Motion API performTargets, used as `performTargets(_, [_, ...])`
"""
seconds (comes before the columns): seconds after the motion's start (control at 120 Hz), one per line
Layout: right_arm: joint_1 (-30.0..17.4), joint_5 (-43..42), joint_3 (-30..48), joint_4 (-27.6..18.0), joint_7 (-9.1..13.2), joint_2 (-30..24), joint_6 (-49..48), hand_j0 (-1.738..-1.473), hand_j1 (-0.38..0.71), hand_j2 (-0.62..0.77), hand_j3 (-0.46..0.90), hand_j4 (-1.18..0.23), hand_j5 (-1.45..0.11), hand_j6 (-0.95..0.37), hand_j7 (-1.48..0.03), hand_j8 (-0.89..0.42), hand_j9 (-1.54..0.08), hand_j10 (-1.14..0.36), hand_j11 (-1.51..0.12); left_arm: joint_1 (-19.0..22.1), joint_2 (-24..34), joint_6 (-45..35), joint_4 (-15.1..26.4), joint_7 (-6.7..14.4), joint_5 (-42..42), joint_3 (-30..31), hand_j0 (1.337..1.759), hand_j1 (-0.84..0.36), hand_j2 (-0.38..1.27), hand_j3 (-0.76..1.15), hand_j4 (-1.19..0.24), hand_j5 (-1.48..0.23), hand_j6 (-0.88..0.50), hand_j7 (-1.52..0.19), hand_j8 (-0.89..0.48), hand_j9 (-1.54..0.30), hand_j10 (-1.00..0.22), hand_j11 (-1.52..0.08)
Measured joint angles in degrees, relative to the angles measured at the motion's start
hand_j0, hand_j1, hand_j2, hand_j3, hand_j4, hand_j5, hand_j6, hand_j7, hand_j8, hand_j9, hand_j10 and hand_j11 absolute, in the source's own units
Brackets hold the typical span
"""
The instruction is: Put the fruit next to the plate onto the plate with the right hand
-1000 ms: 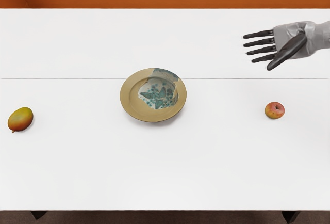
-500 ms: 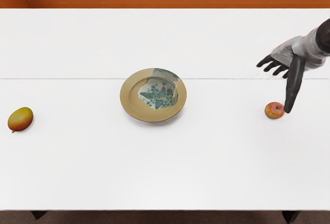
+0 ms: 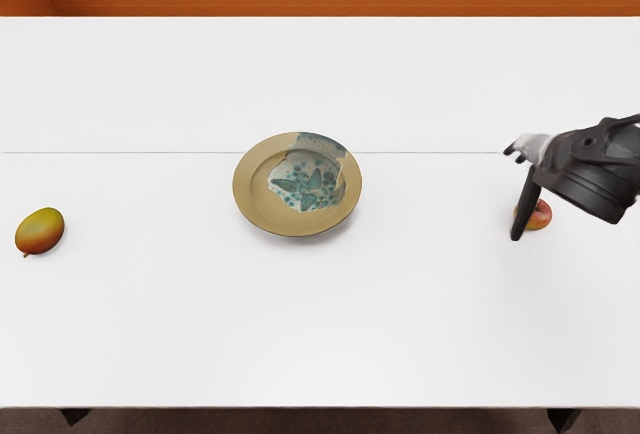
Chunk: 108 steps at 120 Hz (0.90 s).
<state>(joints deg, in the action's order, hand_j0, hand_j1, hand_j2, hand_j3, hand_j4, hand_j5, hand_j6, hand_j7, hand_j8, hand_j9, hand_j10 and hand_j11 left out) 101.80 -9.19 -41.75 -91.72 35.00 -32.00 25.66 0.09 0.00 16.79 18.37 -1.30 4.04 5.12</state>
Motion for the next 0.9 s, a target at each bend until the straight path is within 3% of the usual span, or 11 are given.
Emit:
performTargets(0.258, [-5.7,-2.5,1.0,1.2,0.0,-2.3,5.1,-1.658,-0.09,-0.04,0.0,-0.21,-0.28,-0.21,-0.28,-0.21,-0.28,-0.21,-0.28,0.0,0.0,0.0,0.0,0.0,0.0,0.0,1.658,0.35,0.0,0.0,0.0,0.0,0.0,0.0,0.0,0.0,0.0,0.0])
performTargets(0.9, [-13.3,-7.3,3.7,3.8,0.0,-0.8,9.3,-1.658,-0.02,-0.05,0.0,-0.27,-0.36,-0.28,-0.36,-0.27,-0.36,-0.27,-0.36,0.0,0.0,0.0,0.0,0.0,0.0,0.0,1.658,0.35,0.0,0.0,0.0,0.0,0.0,0.0,0.0,0.0,0.0,0.0])
